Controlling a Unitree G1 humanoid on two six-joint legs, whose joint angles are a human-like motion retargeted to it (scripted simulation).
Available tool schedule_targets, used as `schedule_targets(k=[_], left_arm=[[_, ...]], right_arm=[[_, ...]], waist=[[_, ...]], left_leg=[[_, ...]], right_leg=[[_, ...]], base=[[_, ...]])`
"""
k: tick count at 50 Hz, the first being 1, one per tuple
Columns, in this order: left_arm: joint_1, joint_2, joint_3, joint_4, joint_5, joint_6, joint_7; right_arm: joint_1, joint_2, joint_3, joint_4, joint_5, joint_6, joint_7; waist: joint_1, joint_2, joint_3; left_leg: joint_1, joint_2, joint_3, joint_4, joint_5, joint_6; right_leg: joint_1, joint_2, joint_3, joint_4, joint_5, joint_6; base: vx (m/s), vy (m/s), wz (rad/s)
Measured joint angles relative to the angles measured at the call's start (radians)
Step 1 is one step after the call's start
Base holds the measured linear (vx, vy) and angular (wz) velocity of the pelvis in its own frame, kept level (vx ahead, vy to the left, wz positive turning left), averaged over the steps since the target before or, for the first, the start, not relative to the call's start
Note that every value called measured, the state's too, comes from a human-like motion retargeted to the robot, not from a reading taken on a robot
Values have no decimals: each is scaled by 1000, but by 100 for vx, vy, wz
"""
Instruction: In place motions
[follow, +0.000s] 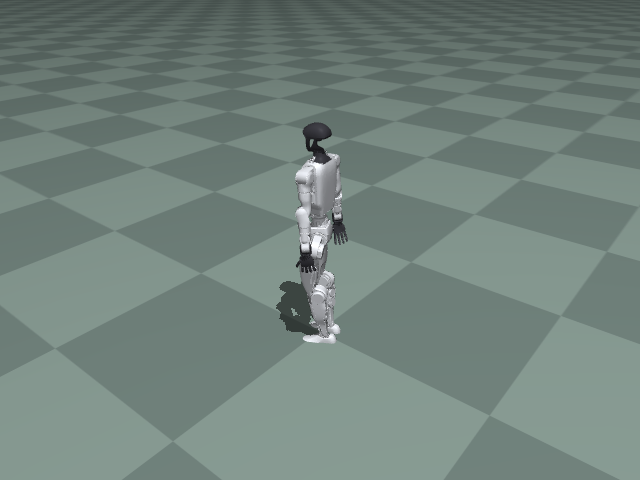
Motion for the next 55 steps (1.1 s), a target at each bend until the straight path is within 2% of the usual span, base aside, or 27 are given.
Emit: schedule_targets(k=[6, 25, 33, 36, 39, 48, 52, 55], left_arm=[[-44, 1, -13, -17, -1, 2, -4], [-41, -12, -49, -45, 31, -2, -22], [-5, -12, -28, -10, 40, 1, -31], [5, -4, -18, -10, 45, 3, -35], [15, 8, -12, -17, 45, 3, -36], [-32, 45, -33, -10, 33, 8, -21], [-66, 58, -56, -12, 33, 9, -12], [-86, 56, -75, -17, 31, 7, -6]], right_arm=[[-17, 15, 28, -10, 26, -6, 5], [-9, 21, 55, -30, -11, -15, 14], [11, 11, 26, -26, -19, -15, 6], [19, 12, 13, -28, -21, -19, -2], [24, 9, 6, -20, -20, -19, -5], [38, -8, -17, -2, -26, -12, -22], [44, -9, -24, 5, -16, -10, -22], [58, -10, -32, 8, -12, -9, -24]], waist=[[-23, 13, 27], [24, 8, 22], [28, 27, 25], [27, 47, 32], [9, 59, 44], [-60, 34, 128], [-118, 49, 161], [-150, 68, 176]], left_leg=[[24, 13, -2, -82, 40, -11], [47, -7, 45, -64, 0, 20], [43, 13, 22, -32, -28, 25], [29, 42, 14, -10, -35, 24], [24, 64, -1, 9, -28, 16], [85, 70, -40, 19, -19, 26], [86, 102, -84, 29, -11, 17], [74, 133, -122, 43, -6, 13]], right_leg=[[4, -1, -25, -2, 7, 15], [21, -28, -23, 16, -14, 60], [-22, -47, -44, 151, -32, 95], [-87, -46, -22, 281, -11, 117], [-157, -55, -30, 344, -37, 116], [-441, -128, -55, 174, -70, 77], [-611, -180, -100, 153, -86, 50], [-753, -223, -62, 155, -91, 33]], base=[[-9, -2, 0], [0, -1, -11], [1, -3, 7], [-1, -7, 5], [-2, -9, 24], [-3, -9, 30], [-3, -7, 51], [2, -5, 56]])
